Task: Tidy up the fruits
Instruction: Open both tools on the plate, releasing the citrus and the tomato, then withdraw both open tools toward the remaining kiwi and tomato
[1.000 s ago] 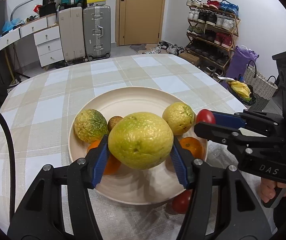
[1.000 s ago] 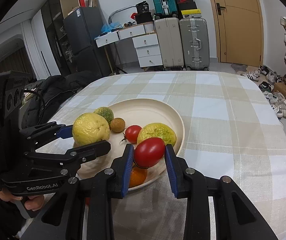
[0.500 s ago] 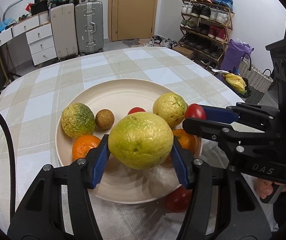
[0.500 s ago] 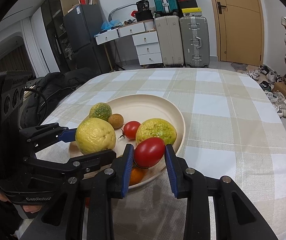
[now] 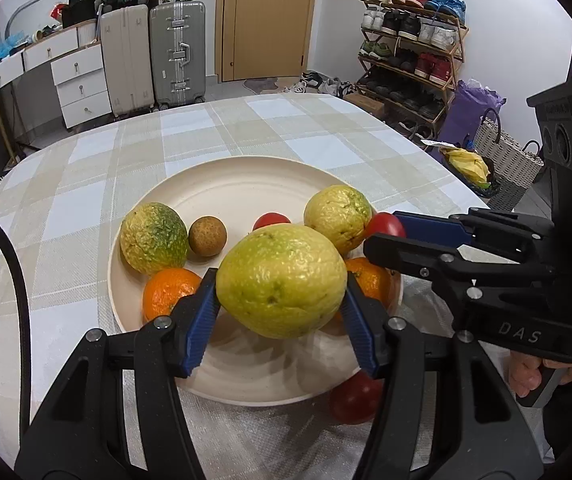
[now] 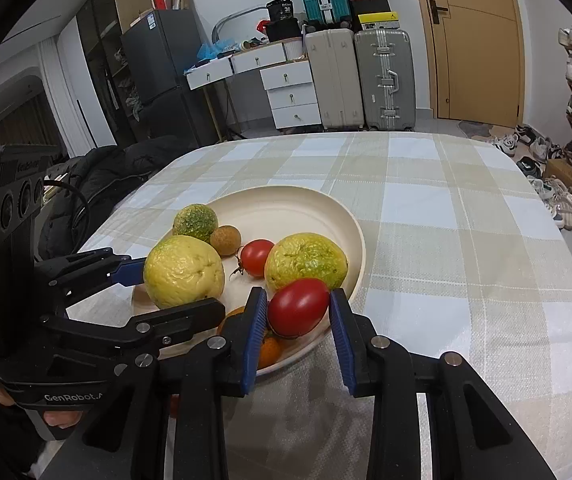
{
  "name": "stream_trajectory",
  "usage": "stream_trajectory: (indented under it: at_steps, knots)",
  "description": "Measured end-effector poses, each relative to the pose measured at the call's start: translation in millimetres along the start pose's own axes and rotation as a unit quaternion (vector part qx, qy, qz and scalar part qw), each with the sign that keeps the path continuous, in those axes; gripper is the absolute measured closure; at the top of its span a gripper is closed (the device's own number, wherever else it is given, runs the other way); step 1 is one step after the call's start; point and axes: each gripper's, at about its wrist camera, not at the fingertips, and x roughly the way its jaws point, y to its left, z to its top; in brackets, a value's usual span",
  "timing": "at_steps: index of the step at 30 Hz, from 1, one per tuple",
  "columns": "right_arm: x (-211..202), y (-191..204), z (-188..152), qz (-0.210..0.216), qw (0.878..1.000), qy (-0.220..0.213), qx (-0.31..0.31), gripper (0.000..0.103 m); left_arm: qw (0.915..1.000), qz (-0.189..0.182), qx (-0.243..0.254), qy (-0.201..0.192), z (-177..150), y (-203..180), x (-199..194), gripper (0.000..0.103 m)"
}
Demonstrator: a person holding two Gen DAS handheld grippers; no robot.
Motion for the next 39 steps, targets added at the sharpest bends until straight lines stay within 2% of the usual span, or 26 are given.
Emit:
stream_trajectory:
  at_steps: [5,7,11,12,14,15,19,28,39]
  knots:
    - [-6,1,0,-0.012,1.0,-0.005,-0.005,0.063,1.0,0.004,0.001,0.006,0,0,-3,0.046]
    - [-12,2,-1,-0.016,1.0,-0.008,-0.006,0.062,1.0,0.003,-0.004,-0.003,0,1,-10,0.044]
    - [-24,4,-4,-0.016,1.0,-0.013,-0.002,0.043,0.9995,-0.006,-0.024,-0.019,2,10,-31,0.021]
    - [-26,5,-5,-0.015,1.0,-0.011,-0.002,0.038,0.9993,-0.005,-0.028,-0.026,2,12,-37,0.021]
    - [-32,6,-8,-0.017,1.0,-0.014,-0.001,0.015,0.9989,0.002,-0.033,-0.035,1,16,-49,0.02]
    - [-36,8,-9,-0.019,1.0,-0.017,0.0,0.011,0.9987,0.006,-0.035,-0.037,1,17,-54,0.018]
    - [-42,12,-12,-0.03,0.999,-0.013,-0.003,0.0,0.9974,0.026,-0.042,-0.053,-7,24,-77,0.001]
    - [-48,25,-20,-0.019,1.0,0.0,-0.013,0.0,0.9966,0.042,-0.049,-0.05,-39,31,-113,0.001]
    - [-37,40,-31,-0.019,0.999,0.035,-0.035,0.0,0.9979,0.041,-0.047,-0.016,-57,31,-112,0.001]
